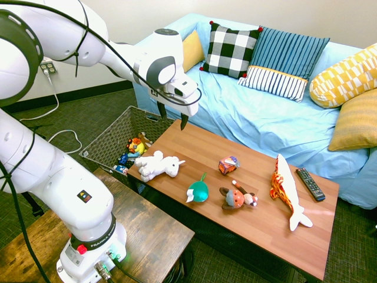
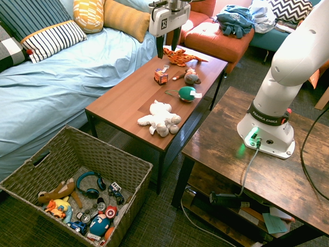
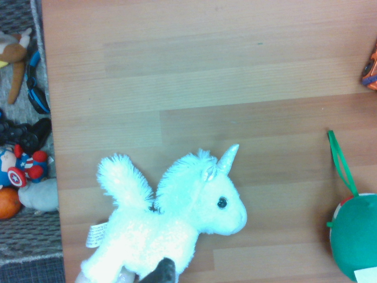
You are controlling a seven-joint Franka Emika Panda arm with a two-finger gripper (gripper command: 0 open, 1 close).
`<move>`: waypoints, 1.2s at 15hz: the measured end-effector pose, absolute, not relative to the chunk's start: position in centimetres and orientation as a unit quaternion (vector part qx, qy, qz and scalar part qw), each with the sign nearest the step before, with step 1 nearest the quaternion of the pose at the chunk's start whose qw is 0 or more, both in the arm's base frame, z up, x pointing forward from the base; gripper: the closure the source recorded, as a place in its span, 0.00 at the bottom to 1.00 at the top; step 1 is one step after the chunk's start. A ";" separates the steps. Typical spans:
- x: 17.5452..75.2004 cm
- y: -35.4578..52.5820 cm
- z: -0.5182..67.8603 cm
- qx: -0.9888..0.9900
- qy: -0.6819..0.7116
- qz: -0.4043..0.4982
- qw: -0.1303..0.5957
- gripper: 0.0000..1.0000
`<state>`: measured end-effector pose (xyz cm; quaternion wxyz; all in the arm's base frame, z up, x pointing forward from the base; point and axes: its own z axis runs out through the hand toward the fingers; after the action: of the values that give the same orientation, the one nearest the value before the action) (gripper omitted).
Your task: Put the toy car in the basket
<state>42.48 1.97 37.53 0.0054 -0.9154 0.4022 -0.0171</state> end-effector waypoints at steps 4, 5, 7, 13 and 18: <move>43.1 -0.5 36.4 -0.895 0.445 -0.010 0.035 0.00; 43.5 -2.3 35.5 -0.884 0.465 -0.012 0.040 0.00; 44.0 -6.4 32.9 -0.867 0.495 -0.014 0.050 0.00; 47.8 -14.8 24.7 -0.838 0.544 -0.039 0.022 0.00; 52.8 -18.0 18.9 -0.823 0.566 -0.050 0.025 0.00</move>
<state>52.75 -18.00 18.85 0.0253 -0.8227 0.5657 -0.0503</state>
